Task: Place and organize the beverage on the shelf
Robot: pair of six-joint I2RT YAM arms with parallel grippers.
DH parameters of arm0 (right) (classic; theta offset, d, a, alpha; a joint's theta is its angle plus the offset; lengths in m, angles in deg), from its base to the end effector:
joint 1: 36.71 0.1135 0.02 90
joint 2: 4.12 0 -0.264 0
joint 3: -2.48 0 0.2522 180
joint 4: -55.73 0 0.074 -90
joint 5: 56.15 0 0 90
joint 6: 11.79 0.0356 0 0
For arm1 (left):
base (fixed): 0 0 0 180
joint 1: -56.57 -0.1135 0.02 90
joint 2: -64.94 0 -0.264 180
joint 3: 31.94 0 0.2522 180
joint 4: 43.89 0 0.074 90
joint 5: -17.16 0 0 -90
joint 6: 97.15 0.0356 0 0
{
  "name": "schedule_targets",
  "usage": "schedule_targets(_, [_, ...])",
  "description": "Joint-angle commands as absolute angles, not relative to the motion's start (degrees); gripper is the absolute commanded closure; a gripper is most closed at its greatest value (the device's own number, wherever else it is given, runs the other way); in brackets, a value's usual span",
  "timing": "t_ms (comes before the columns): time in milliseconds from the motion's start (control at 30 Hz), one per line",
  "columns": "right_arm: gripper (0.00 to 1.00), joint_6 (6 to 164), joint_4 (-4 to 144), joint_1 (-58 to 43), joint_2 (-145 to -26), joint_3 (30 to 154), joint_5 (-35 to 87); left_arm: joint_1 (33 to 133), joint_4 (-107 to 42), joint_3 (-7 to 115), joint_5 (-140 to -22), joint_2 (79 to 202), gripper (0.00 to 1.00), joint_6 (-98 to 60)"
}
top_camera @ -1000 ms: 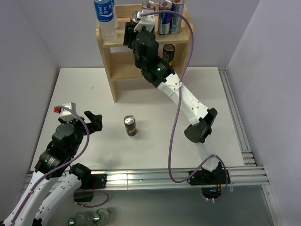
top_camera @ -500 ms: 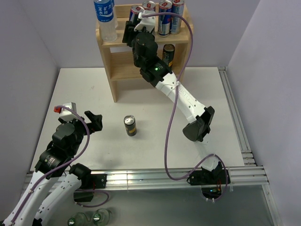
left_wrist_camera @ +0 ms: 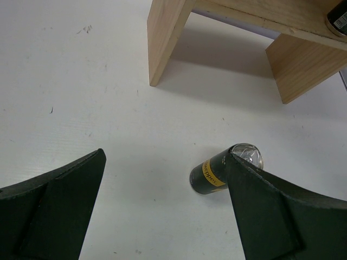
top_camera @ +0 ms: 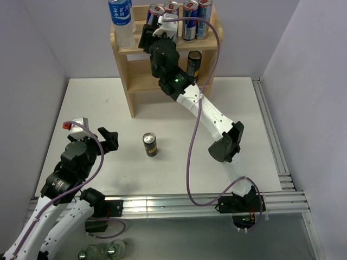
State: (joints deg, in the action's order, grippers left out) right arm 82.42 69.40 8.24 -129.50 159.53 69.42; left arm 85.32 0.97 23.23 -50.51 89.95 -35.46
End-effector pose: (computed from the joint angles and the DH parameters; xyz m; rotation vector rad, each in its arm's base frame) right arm 0.3582 0.3283 0.4930 0.0797 1.3220 0.3402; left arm 0.0961 -0.0373 0.3247 -0.2673 1.8020 -0.3513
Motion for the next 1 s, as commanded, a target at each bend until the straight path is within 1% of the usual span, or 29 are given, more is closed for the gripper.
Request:
schedule_targets(0, [0.69, 84.28, 81.71, 9.61, -136.21, 156.43, 69.53, 85.48, -0.16, 23.66, -50.86, 90.16, 0.01, -35.71])
schedule_targets(167, [0.71, 82.35, 81.89, 9.87, -137.27, 155.73, 71.29, 85.48, -0.16, 23.75, -51.04, 90.25, 0.01, -35.62])
schedule_targets(333, [0.69, 81.29, 81.89, 10.22, -137.09, 153.71, 72.43, 85.48, -0.16, 23.66, -51.21, 90.42, 0.01, -35.53])
schedule_targets(367, [0.66, 81.2, 82.06, 10.31, -137.09, 153.27, 72.61, 85.48, -0.24, 23.66, -51.3, 90.42, 0.01, -35.53])
schedule_targets(433, [0.62, 80.67, 82.15, 10.58, -137.09, 152.83, 73.22, 85.57, -0.33, 23.66, -51.3, 90.42, 0.01, -35.53])
schedule_targets(500, [0.56, 80.24, 82.06, 10.84, -137.18, 152.3, 73.84, 85.48, -0.33, 23.66, -51.39, 90.25, 0.01, -35.53])
schedule_targets(533, [0.52, 79.8, 82.06, 10.93, -137.36, 152.21, 74.01, 85.48, -0.42, 23.57, -51.39, 90.16, 0.01, -35.53])
schedule_targets(567, [0.45, 79.79, 82.15, 11.02, -137.53, 152.21, 74.19, 85.48, -0.33, 23.66, -51.3, 90.16, 0.01, -35.53])
schedule_targets(667, [0.38, 79.88, 82.59, 11.28, -138.06, 152.3, 74.46, 85.48, -0.24, 23.66, -51.3, 90.16, 0.01, -35.54])
schedule_targets(800, [0.33, 80.32, 83.2, 11.46, -138.41, 152.12, 74.63, 85.48, -0.16, 23.66, -51.3, 89.9, 0.01, -35.53])
schedule_targets(967, [0.3, 80.94, 83.73, 11.89, -138.94, 152.04, 74.72, 85.48, -0.24, 23.66, -51.3, 89.72, 0.01, -35.53])
